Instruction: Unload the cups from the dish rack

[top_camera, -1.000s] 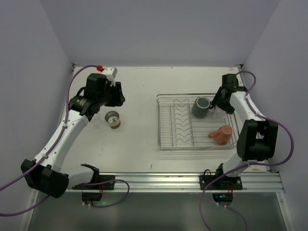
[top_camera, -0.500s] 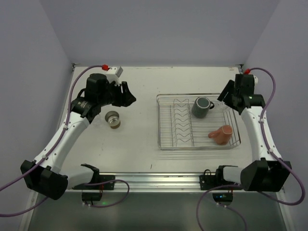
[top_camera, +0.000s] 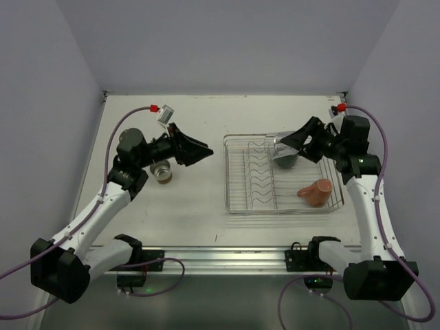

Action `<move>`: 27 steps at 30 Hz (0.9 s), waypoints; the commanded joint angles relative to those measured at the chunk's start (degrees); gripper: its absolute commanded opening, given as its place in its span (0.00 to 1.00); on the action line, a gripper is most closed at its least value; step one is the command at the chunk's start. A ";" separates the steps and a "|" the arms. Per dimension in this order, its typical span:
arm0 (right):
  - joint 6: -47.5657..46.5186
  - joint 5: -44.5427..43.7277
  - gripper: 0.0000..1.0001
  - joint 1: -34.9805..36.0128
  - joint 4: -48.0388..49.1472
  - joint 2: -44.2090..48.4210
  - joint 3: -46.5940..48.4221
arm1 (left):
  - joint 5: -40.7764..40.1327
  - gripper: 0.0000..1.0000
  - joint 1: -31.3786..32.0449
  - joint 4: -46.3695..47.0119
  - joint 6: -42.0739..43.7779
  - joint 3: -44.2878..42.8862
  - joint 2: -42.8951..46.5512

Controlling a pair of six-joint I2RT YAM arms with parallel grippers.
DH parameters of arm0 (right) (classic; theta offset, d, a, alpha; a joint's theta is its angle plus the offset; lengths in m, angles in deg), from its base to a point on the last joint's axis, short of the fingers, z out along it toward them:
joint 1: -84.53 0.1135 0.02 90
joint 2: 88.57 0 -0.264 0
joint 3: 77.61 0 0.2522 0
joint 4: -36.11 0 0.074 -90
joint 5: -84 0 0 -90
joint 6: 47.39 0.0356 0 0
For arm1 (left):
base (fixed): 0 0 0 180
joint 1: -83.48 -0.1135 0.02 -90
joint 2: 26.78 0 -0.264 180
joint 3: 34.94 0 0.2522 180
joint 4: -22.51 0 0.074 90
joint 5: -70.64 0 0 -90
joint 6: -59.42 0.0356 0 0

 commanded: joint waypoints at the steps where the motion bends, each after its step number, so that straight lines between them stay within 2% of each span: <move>1: 9.89 20.79 0.00 -0.02 12.95 0.15 -5.20 | 2.71 0.61 1.57 12.83 -6.23 2.76 0.66; 4: 17.53 26.95 0.00 0.15 23.58 0.85 -10.21 | 0.61 0.61 3.41 13.88 -6.40 3.38 0.31; 5: 19.73 29.49 0.00 0.24 30.14 1.20 -11.45 | 0.16 0.61 4.38 14.14 -6.58 3.47 0.13; 6: 23.58 30.30 0.00 0.59 33.42 1.47 -12.86 | -0.28 0.61 5.00 14.84 -6.93 3.65 -0.04; 11: 30.11 30.57 0.00 1.82 46.18 2.52 -17.35 | -2.83 0.61 8.16 18.97 -9.47 4.44 -1.71; 17: 34.42 29.52 0.00 6.65 51.81 0.77 -17.27 | -4.85 0.61 10.19 21.53 -11.59 5.05 -3.65; 27: 35.13 25.38 0.00 14.12 52.70 -2.57 -14.81 | -6.96 0.61 12.65 25.22 -12.64 3.39 -7.51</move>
